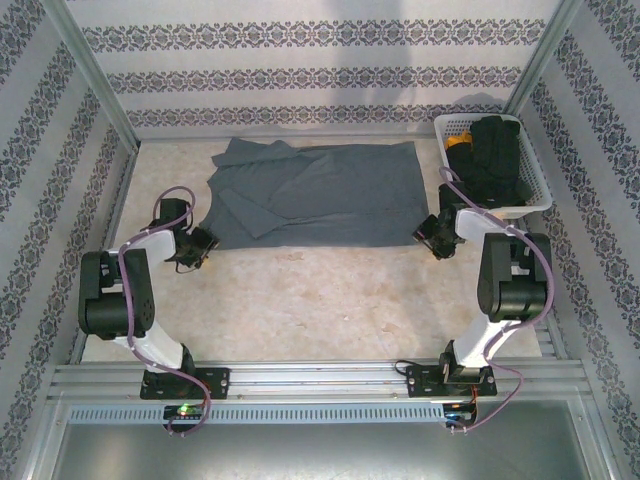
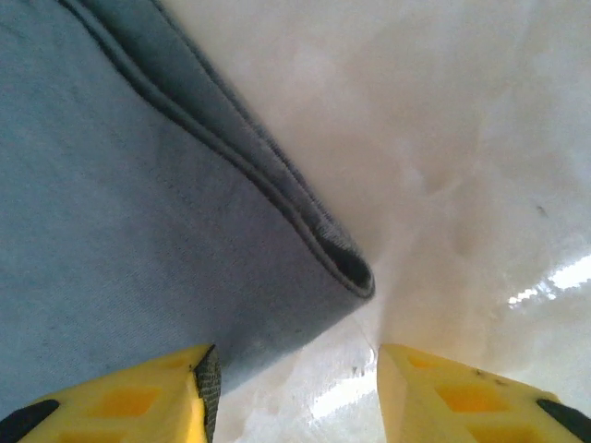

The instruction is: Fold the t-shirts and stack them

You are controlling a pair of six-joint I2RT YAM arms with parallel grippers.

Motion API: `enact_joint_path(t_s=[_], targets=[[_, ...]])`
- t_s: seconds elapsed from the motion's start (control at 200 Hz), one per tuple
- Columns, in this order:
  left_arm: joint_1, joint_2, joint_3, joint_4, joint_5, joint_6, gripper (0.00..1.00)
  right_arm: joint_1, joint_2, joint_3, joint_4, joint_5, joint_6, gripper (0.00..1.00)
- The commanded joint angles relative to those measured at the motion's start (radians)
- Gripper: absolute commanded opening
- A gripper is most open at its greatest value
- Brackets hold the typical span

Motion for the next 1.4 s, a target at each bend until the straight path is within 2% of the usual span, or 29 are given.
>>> enact_joint_path(t_s=[0.0, 0.175, 0.31, 0.38, 0.44, 0.53, 0.799, 0.969, 1.219, 1.394], targets=[[0.001, 0.051, 0.035, 0.140, 0.032, -0.032, 0.39, 0.008, 0.033, 0.016, 0.009, 0.003, 0.011, 0.48], [-0.003, 0.092, 0.054, 0.211, 0.045, -0.043, 0.27, 0.019, 0.075, 0.058, 0.005, 0.037, 0.007, 0.46], [-0.011, 0.125, 0.089, 0.218, 0.039, -0.031, 0.18, 0.027, 0.124, 0.110, -0.012, 0.047, -0.005, 0.37], [-0.010, 0.127, 0.088, 0.220, 0.027, -0.029, 0.09, 0.030, 0.146, 0.134, -0.017, 0.047, -0.004, 0.29], [-0.011, 0.114, 0.082, 0.207, 0.008, -0.022, 0.01, 0.034, 0.155, 0.146, -0.022, 0.054, -0.001, 0.17], [-0.011, 0.069, 0.059, 0.172, -0.041, -0.017, 0.00, 0.047, 0.154, 0.159, -0.036, 0.081, 0.006, 0.00], [-0.009, -0.171, -0.086, -0.034, -0.193, -0.014, 0.00, 0.106, 0.080, 0.104, -0.107, 0.127, 0.046, 0.00], [-0.007, -0.332, -0.210, -0.114, -0.240, -0.043, 0.00, 0.138, 0.008, 0.017, -0.176, 0.157, 0.070, 0.00], [-0.008, -0.620, -0.329, -0.333, -0.342, -0.113, 0.00, 0.144, -0.199, -0.206, -0.237, 0.175, 0.069, 0.00], [-0.009, -0.792, -0.397, -0.464, -0.334, -0.162, 0.00, 0.149, -0.341, -0.342, -0.264, 0.174, 0.085, 0.00]])
